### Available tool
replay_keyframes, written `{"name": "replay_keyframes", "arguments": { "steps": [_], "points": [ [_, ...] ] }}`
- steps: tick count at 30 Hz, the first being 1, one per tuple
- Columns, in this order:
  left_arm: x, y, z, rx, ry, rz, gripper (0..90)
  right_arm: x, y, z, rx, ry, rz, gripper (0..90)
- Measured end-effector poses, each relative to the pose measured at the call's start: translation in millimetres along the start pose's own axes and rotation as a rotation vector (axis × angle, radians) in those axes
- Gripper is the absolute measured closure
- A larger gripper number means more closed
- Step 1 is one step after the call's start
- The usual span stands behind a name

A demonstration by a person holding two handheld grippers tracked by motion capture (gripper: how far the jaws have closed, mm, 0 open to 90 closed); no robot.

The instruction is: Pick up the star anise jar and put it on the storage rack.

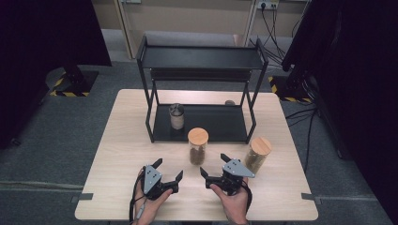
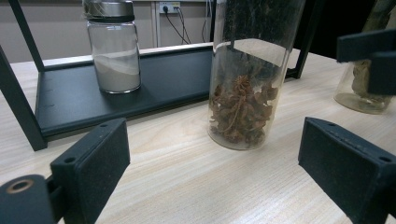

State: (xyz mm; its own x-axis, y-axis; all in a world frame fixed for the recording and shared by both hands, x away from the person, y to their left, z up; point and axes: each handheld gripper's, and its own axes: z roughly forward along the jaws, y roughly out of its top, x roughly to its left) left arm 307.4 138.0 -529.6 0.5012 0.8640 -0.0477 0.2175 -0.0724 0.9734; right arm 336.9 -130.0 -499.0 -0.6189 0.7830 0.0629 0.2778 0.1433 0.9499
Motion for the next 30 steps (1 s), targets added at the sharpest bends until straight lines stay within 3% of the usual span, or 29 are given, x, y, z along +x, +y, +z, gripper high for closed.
{"name": "replay_keyframes", "arguments": {
  "steps": [20,30],
  "points": [
    [-0.6,0.3,0.9,0.007,-0.006,0.007,8.5,5.5,41.1,36.8,-0.044,-0.013,-0.048,9.5],
    [-0.9,0.4,0.9,0.011,-0.009,0.013,8.6,2.0,48.7,49.4,-0.048,-0.029,-0.053,14.5]
  ]
}}
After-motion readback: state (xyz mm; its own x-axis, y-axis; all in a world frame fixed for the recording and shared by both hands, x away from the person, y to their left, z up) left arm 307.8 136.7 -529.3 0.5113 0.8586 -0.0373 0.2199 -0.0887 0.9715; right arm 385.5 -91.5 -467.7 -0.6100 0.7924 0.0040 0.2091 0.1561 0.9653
